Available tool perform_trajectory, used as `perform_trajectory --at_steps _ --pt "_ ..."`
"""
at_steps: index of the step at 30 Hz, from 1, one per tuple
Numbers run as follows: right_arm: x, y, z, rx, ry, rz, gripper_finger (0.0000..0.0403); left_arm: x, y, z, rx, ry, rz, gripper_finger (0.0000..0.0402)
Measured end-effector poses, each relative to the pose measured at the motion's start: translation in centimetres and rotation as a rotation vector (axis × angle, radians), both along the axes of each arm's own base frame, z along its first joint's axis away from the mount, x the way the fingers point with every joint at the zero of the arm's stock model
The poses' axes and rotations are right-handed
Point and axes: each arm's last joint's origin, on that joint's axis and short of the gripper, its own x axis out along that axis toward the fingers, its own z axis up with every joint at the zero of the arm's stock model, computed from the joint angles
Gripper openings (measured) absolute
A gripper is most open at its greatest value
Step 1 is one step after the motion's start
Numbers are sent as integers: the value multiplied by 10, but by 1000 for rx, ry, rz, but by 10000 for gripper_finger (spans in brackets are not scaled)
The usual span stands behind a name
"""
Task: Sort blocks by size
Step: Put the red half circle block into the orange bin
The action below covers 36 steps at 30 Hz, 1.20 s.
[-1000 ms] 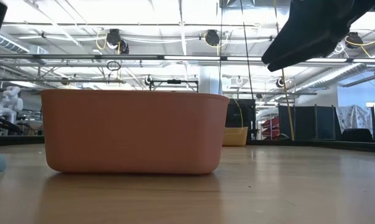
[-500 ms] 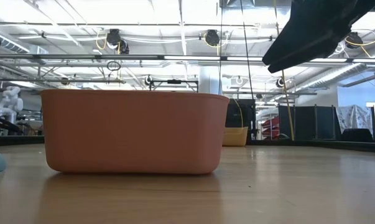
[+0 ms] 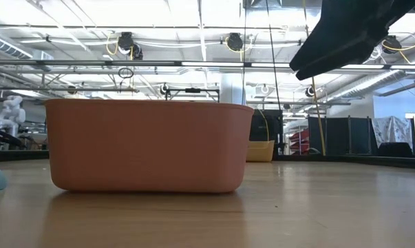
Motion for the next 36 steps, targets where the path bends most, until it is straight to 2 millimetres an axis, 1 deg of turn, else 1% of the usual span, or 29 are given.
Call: perform_trajectory --at_steps 4,7,13,17,21,24,27,31,34,36 --pt "0 0 0 2 -4 0 256 -9 6 1 70 84 52 302" --pt "0 0 0 2 -4 -1 256 -16 5 2 101 112 100 302" --pt "0 0 0 1 -3 0 256 -19 -5 1 61 47 178 302" --pt "0 0 0 -1 -2 2 256 -22 -7 0 83 16 217 302" --pt "0 0 0 -1 -2 2 256 -27 -5 -8 106 22 243 302" --pt "0 0 0 -1 -1 2 256 -27 -7 -16 112 26 250 302" --pt "0 0 0 -1 -1 2 256 -26 -8 -19 120 27 249 297" --pt "0 0 0 -1 -2 2 256 -25 -8 -20 123 14 240 268" --pt "0 0 0 -3 -3 1 256 -24 -9 -21 125 -9 234 224" --pt "0 0 0 -2 -3 0 256 -23 -10 -21 122 -25 216 186"
